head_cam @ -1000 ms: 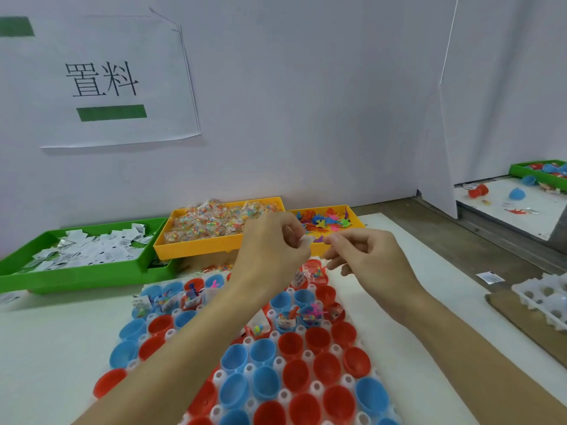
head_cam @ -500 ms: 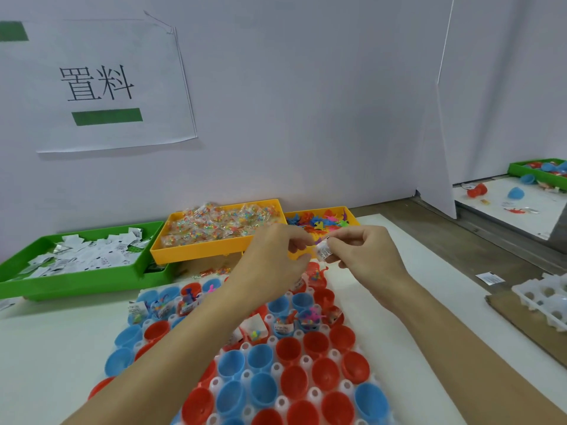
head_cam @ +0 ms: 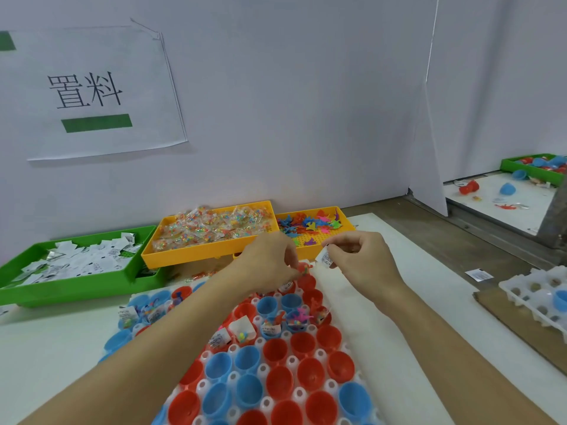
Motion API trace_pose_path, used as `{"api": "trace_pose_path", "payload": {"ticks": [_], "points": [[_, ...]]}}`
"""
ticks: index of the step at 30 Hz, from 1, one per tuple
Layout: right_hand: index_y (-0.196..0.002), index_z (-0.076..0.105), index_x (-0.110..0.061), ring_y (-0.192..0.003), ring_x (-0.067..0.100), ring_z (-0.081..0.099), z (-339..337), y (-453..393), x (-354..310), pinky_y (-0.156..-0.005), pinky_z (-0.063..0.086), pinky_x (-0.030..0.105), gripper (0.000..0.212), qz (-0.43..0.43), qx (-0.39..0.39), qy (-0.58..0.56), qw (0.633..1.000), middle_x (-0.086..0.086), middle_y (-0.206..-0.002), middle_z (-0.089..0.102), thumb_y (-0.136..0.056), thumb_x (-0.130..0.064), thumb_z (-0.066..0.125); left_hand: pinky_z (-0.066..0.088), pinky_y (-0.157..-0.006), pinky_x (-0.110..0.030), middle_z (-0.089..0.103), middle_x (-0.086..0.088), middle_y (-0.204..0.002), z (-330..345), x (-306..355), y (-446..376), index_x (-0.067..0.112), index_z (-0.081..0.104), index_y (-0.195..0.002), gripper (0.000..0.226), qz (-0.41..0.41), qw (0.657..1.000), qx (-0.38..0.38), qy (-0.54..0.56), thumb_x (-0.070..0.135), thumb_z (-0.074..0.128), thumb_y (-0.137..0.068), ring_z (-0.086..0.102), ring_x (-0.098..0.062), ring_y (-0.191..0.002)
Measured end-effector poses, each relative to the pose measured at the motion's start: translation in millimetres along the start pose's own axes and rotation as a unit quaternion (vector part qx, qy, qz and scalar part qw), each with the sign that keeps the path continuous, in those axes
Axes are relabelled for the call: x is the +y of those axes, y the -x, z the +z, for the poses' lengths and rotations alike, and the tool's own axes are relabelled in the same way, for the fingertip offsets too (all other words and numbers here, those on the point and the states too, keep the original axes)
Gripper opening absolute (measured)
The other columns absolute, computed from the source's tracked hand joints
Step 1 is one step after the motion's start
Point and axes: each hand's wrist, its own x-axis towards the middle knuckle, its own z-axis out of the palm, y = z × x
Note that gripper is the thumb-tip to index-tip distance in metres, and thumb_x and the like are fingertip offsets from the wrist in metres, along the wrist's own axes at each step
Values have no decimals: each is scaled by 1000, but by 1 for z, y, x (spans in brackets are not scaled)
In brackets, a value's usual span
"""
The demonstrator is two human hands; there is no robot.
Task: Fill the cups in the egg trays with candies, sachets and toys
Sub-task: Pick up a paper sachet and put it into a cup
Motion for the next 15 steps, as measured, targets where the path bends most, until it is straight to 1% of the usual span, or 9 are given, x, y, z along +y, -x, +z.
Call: {"api": "trace_pose_path", "payload": {"ticks": [2,3,4,5,7,9,11,13,15], "points": [[-82,74,-25,-71,8,69,-2,-1,0,-52,45,11,20,5,13,-7,1000,-8,-80,70,-90,-10,64,43,-61,-13,67,2,-90,-6,-1,3,18,67,-81,11,-2,999,4,34,24,74,-87,58,-8,-76],[-83,73,-26,-70,9,69,-3,-1,0,-51,45,11,21,9,17,-7,1000,-7,-79,70,-90,-9,63,45,-59,-13,67,3,-85,-9,-1,4,18,68,-79,12,-3,998,8,56,23,75,-86,58,-7,-72],[-85,71,-27,-69,12,69,-4,0,0,-50,45,13,21,12,18,-6,1000,-5,-78,70,-89,-8,62,49,-61,-15,69,2,-83,-12,-1,6,17,69,-77,12,-3,997,14,82,22,76,-85,61,-8,-72],[-86,69,-28,-69,15,69,-5,0,0,-50,47,16,22,14,15,-3,1000,-3,-76,70,-89,-7,61,55,-67,-22,70,0,-82,-14,-1,7,15,70,-78,10,-4,993,20,112,20,76,-84,65,-12,-75],[-84,69,-27,-65,17,66,-6,1,0,-51,48,20,26,4,1,-1,1000,-2,-69,67,-89,-5,58,59,-76,-32,73,-3,-80,-17,1,11,13,71,-80,7,-11,983,27,179,16,77,-83,69,-20,-80],[-74,73,-24,-63,4,60,-5,2,-2,-54,44,16,32,-12,-16,-4,1000,-8,-63,66,-89,-3,55,57,-77,-33,75,-5,-82,-18,3,14,12,71,-84,5,-19,973,29,227,14,76,-84,70,-23,-83],[-70,76,-23,-61,-7,58,-4,4,-4,-54,40,9,36,-19,-35,-4,999,-14,-66,67,-91,-4,55,55,-72,-27,75,-2,-82,-18,5,16,17,70,-87,6,-30,967,30,250,17,75,-84,69,-23,-79],[-74,78,-24,-62,-8,58,-4,5,-6,-54,41,8,36,-22,-49,-5,999,-16,-72,68,-93,-5,55,51,-69,-24,75,2,-81,-17,6,18,24,68,-87,9,-43,961,34,272,19,75,-85,66,-18,-76],[-77,78,-26,-64,-5,59,-5,6,-9,-57,43,11,35,-27,-59,-11,998,-17,-73,67,-95,-6,55,53,-73,-29,75,3,-80,-16,6,18,26,69,-87,10,-48,954,40,295,18,75,-85,66,-15,-74]]}}
